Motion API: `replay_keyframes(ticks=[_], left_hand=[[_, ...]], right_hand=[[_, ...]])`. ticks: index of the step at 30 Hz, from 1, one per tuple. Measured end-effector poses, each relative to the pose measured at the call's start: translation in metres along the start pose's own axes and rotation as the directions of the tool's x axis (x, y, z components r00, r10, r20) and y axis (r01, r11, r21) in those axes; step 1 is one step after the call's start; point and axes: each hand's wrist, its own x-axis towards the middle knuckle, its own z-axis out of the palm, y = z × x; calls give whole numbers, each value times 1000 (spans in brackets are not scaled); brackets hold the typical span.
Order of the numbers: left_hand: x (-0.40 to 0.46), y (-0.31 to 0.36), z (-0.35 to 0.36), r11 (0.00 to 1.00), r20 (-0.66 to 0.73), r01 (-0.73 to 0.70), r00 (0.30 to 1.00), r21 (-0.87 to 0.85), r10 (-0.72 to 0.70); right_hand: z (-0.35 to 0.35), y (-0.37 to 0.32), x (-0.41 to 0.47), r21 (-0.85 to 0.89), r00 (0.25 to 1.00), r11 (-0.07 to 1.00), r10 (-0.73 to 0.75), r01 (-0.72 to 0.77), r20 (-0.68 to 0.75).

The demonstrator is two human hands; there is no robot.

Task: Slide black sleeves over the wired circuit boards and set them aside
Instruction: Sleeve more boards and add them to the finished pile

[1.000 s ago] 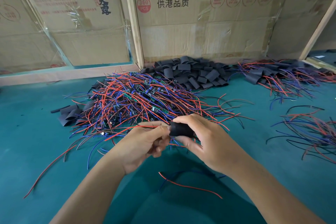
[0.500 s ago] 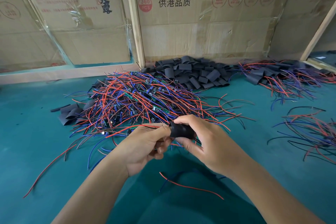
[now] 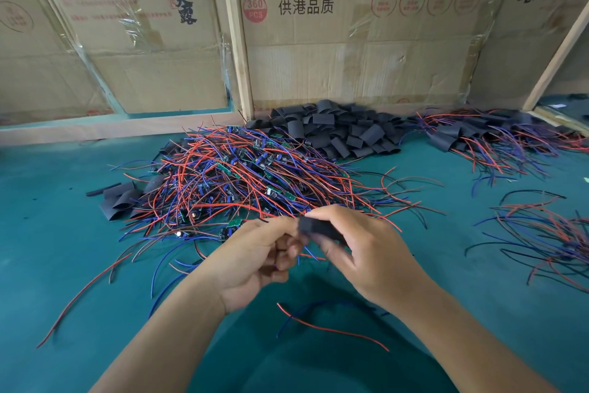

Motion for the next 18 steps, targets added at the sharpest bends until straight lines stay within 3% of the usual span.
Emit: replay_keyframes(ticks=[4,8,13,18], left_hand=[[3,4,-3,989,-34,-87,996,-116,83],[8,3,-7,980,-155,-125,983,-157,100],[13,-3,-5,978,-202,-126,975,-166,91],[12,-5,-8,978,-201,-119,976,-171,83]], right_hand=[[-17,9,6,4,990,998,67,-67,-124],[-55,25,33,-213,985,970,85,-116,-151],[-118,71,75,-412,984,896,126,-168,-127],[-167,158,112,-646,924,683,370,-340,-95]])
